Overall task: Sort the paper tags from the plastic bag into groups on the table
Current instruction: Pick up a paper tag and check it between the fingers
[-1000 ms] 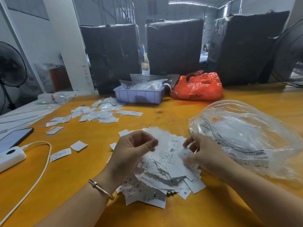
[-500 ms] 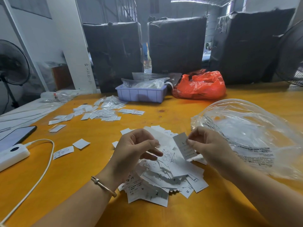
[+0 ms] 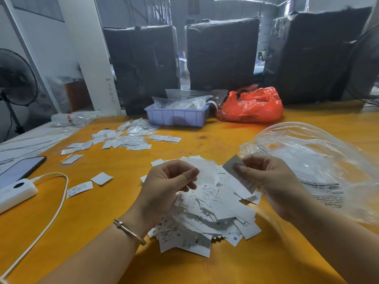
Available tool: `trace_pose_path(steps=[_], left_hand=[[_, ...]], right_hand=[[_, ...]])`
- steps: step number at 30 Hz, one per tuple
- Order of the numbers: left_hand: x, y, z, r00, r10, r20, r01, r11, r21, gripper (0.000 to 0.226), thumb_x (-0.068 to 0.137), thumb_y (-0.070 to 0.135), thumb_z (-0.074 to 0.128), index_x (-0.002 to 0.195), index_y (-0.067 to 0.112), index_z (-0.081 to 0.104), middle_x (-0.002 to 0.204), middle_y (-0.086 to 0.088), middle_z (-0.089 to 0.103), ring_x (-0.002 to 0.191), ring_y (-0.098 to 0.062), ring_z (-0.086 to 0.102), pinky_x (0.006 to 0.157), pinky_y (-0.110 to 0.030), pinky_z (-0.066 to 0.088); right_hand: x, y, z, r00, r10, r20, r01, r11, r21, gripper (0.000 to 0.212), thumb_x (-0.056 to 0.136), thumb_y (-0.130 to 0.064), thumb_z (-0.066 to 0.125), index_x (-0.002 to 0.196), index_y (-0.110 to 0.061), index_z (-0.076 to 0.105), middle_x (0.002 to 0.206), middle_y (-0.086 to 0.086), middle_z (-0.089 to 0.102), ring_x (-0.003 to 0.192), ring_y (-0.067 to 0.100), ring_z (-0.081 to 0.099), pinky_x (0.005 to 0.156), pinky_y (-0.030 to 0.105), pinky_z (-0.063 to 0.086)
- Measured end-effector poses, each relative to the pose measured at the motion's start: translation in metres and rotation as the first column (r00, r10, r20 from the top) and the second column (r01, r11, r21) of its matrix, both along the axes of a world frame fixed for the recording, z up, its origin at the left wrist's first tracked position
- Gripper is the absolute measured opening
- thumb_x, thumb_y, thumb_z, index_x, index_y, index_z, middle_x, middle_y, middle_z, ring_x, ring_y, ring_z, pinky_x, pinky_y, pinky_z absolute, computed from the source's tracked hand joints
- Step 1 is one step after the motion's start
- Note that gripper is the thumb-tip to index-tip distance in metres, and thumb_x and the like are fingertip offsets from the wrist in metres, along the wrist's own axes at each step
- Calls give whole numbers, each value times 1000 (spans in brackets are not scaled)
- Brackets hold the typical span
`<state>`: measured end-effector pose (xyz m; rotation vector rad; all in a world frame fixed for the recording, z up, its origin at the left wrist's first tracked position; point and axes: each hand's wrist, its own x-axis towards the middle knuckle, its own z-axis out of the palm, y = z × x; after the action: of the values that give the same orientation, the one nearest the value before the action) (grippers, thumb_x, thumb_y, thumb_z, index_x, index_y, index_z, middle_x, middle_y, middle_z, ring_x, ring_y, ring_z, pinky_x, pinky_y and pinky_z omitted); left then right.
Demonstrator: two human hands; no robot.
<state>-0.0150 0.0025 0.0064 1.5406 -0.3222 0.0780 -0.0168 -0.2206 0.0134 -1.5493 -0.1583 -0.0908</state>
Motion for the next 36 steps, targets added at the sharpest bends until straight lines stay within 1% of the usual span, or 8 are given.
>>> trace_pose_path(steps=[3, 8, 16, 20, 22, 29, 34, 36], left_hand=[[0, 0, 1, 1000, 4, -25, -5, 999, -35, 15, 76, 19, 74, 77, 4, 73, 67, -7, 67, 60, -16, 62, 57, -21, 50], [-1, -2, 1, 1000, 18, -18, -18, 999, -31, 18, 74, 25, 74, 75, 8, 76, 68, -8, 68, 60, -17, 62, 58, -22, 51], [-2, -2, 1, 999, -34, -3, 34, 999, 25, 25, 71, 39, 76, 74, 14, 79, 69, -6, 70, 62, -16, 64, 57, -20, 50], [-2, -1, 0, 999, -51, 11, 51, 998, 32, 23, 75, 38, 75, 76, 15, 79, 70, -5, 70, 63, -16, 64, 58, -20, 50], [-2, -1, -1, 999, -47, 19, 46, 998, 39, 22, 76, 38, 75, 76, 16, 79, 71, -5, 70, 64, -16, 64, 58, -21, 50], [-2, -1, 0, 998, -44, 37, 41, 997, 61, 17, 74, 36, 77, 73, 19, 77, 70, -4, 69, 63, -14, 64, 58, -20, 49], [-2, 0, 0, 996, -74, 47, 70, 995, 70, 11, 76, 30, 78, 73, 19, 76, 70, -4, 70, 64, -14, 64, 58, -19, 49], [-3, 0, 0, 996, -76, 46, 72, 994, 80, 15, 75, 34, 80, 74, 19, 76, 71, -4, 70, 66, -14, 66, 59, -19, 49]], right_hand=[[-4, 1, 4, 996, 57, 63, -56, 998, -23, 27, 71, -28, 69, 86, -6, 73, 64, 4, 66, 56, 11, 57, 53, 21, 45], [-8, 3, 6, 988, 104, 114, -100, 994, -37, 19, 71, -27, 72, 75, -8, 73, 59, 7, 64, 52, 15, 57, 48, 22, 45], [-10, 6, 6, 979, 82, 185, -66, 994, -92, 16, 79, -23, 68, 75, -10, 74, 59, 4, 65, 52, 15, 57, 48, 22, 45], [-12, 8, 5, 979, 68, 191, -48, 993, -108, 14, 83, -17, 67, 77, -7, 74, 63, 11, 69, 54, 19, 62, 51, 29, 48], [-13, 10, 6, 979, 73, 189, -52, 992, -111, 12, 82, -16, 69, 78, -5, 73, 62, 10, 69, 53, 18, 64, 48, 25, 49], [-16, 13, 9, 987, 90, 134, -77, 992, -98, 25, 72, -22, 73, 79, 1, 65, 65, 14, 71, 52, 20, 66, 42, 21, 45], [-12, 11, 5, 994, 110, 1, -109, 989, -98, 29, 68, -26, 75, 79, 0, 68, 71, 16, 72, 55, 23, 67, 52, 33, 44], [-11, 10, 4, 989, 139, -52, -143, 987, -79, 22, 66, -26, 76, 73, -6, 71, 73, 16, 72, 57, 24, 67, 57, 33, 44]])
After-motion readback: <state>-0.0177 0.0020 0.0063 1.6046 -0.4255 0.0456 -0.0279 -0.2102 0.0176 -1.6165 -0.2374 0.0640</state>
